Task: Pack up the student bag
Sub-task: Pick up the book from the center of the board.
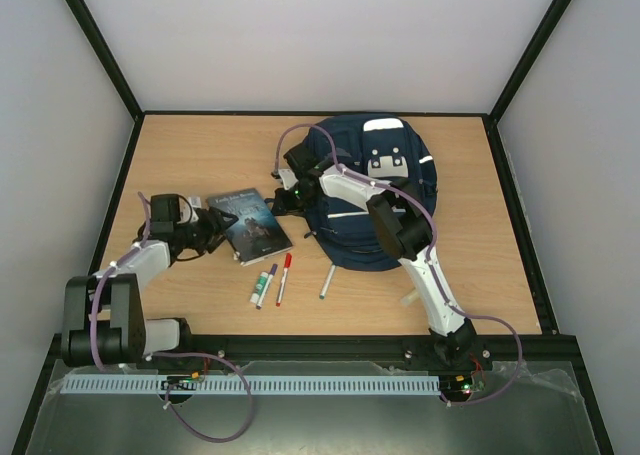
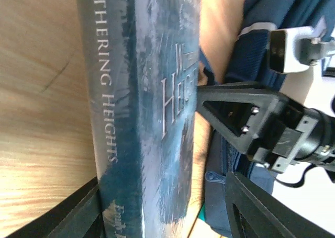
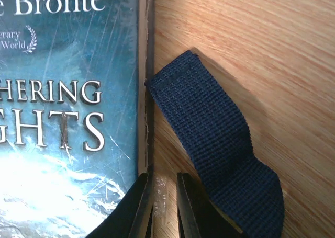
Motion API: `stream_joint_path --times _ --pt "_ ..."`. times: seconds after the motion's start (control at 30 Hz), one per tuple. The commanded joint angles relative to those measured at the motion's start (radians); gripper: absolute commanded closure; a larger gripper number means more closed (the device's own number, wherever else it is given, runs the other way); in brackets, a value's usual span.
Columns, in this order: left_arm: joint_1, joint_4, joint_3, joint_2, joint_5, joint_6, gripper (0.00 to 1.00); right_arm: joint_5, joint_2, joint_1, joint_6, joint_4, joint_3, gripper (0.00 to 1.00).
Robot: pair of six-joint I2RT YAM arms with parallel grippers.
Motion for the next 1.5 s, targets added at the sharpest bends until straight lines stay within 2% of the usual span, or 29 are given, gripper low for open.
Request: stream_joint_path --times 0.0,0.2,0.5,0.77,0.9,1.1,1.2,1.3,1.47 --pt "-0.030 0.021 0.052 0.027 0.048 -0.025 0.42 0.072 0.078 0.027 -0.017 -0.132 -0.059 0.86" --pt "-0.036 0.009 0.068 0.037 0.034 -0.029 0.50 0.066 0.079 0.028 -0.017 -0.130 -0.060 0.86" --pt "-0.055 0.051 0.076 0.073 0.038 -0.062 0.70 0.061 0.078 0.028 -0.017 -0.127 -0.064 0.86" --pt "-0.052 -0.110 0.159 0.038 -0.013 0.001 0.93 0.097 0.004 0.026 -0.011 -0.128 -0.053 0.83" --pt "-0.042 -0.194 0.238 -0.020 -0.042 0.057 0.98 0.112 -0.113 0.005 -0.015 -0.142 -0.003 0.79" --pt "-0.043 -0.311 0.396 -0.029 -0.050 0.151 0.98 0.008 -0.356 -0.071 -0.054 -0.109 -0.081 0.65" --pt "-0.058 -0.322 0.445 -0.012 -0.034 0.163 0.98 -0.046 -0.522 -0.154 -0.041 -0.035 -0.204 0.50" --pt "-0.094 -0.275 0.472 0.001 0.001 0.150 0.98 -0.079 -0.659 -0.243 -0.062 0.007 -0.317 0.39" --pt "-0.201 -0.175 0.542 0.010 0.019 0.146 0.98 -0.177 -0.792 -0.384 -0.120 -0.053 -0.416 0.32"
